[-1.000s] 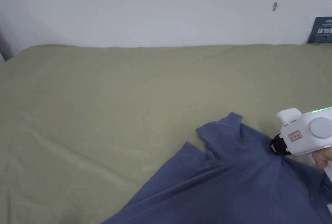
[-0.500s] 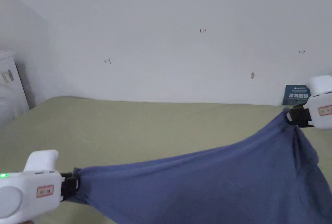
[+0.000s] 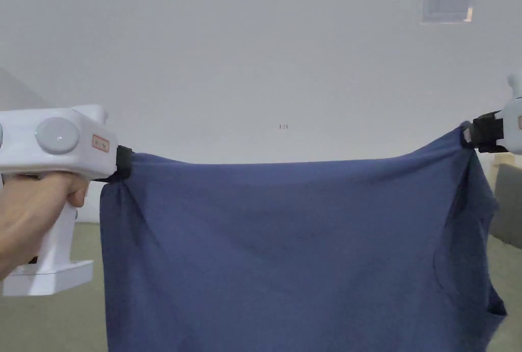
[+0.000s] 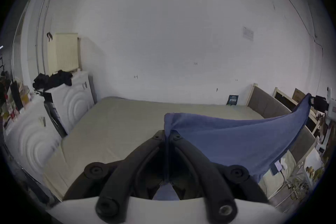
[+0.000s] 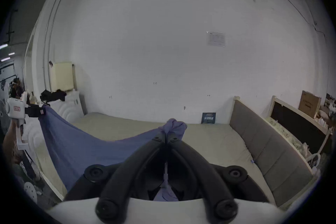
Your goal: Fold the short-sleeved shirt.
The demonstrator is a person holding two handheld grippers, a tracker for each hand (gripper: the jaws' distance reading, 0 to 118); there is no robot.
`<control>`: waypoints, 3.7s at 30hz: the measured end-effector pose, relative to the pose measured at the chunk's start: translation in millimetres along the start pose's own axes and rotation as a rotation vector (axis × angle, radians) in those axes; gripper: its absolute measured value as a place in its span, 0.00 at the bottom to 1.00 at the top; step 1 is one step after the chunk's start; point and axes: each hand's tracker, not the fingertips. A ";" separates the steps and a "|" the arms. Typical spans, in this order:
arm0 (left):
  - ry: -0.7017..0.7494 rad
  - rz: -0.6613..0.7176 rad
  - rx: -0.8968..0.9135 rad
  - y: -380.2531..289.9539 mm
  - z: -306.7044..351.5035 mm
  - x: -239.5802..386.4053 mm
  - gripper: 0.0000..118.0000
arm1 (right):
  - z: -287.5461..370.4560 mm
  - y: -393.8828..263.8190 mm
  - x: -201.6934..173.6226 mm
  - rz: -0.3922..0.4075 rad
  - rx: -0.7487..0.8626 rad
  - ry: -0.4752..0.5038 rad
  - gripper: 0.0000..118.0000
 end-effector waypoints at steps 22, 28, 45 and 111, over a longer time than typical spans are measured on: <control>0.109 -0.041 0.035 97.3 -120.9 32.0 0.02 | -157.7 99.5 12.3 -0.029 0.041 -0.107 0.03; 0.119 -0.037 0.035 112.6 -179.5 35.8 0.02 | -213.4 109.6 13.6 0.011 0.035 -0.139 0.03; 0.143 -0.050 -0.083 -2.9 -326.6 15.2 0.02 | -347.8 -37.4 2.6 0.012 -0.137 -0.135 0.03; 0.031 0.068 -0.455 -416.2 10.6 -51.2 0.00 | 74.7 -419.7 -20.4 -0.149 -0.453 -0.064 0.02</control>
